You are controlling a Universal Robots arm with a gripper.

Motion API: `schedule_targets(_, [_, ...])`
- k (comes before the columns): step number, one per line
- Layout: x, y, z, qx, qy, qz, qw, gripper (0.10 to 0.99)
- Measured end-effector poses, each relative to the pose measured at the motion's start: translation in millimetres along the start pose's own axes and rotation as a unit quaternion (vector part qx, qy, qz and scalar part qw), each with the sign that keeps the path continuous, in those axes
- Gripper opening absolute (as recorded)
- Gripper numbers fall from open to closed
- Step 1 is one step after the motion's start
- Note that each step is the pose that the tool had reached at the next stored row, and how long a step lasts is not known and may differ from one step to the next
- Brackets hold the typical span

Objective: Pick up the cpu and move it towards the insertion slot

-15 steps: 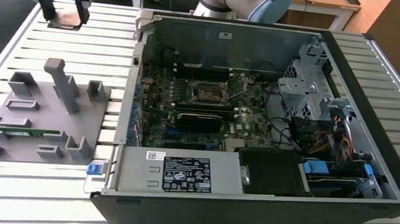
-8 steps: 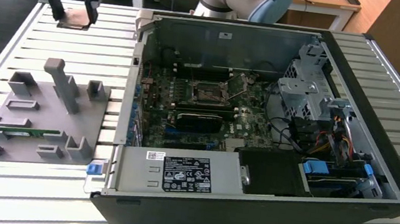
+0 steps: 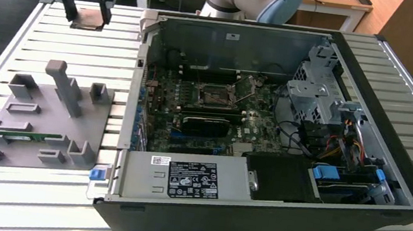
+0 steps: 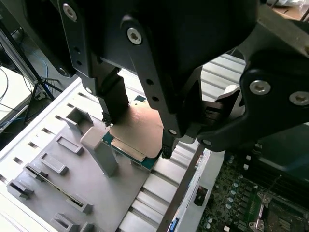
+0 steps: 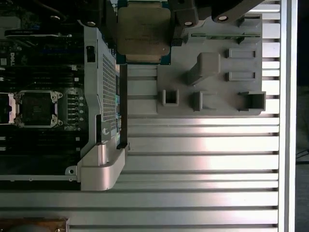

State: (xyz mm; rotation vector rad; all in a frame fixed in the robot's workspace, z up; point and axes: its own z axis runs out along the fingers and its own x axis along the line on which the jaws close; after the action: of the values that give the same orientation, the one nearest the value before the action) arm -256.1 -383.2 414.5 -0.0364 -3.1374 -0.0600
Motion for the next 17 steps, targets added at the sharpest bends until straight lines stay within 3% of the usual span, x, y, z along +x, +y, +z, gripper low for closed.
schedule_targets(17, [-29.4,5.1,0.1,0.0,0.0,0.0,1.0,0.529])
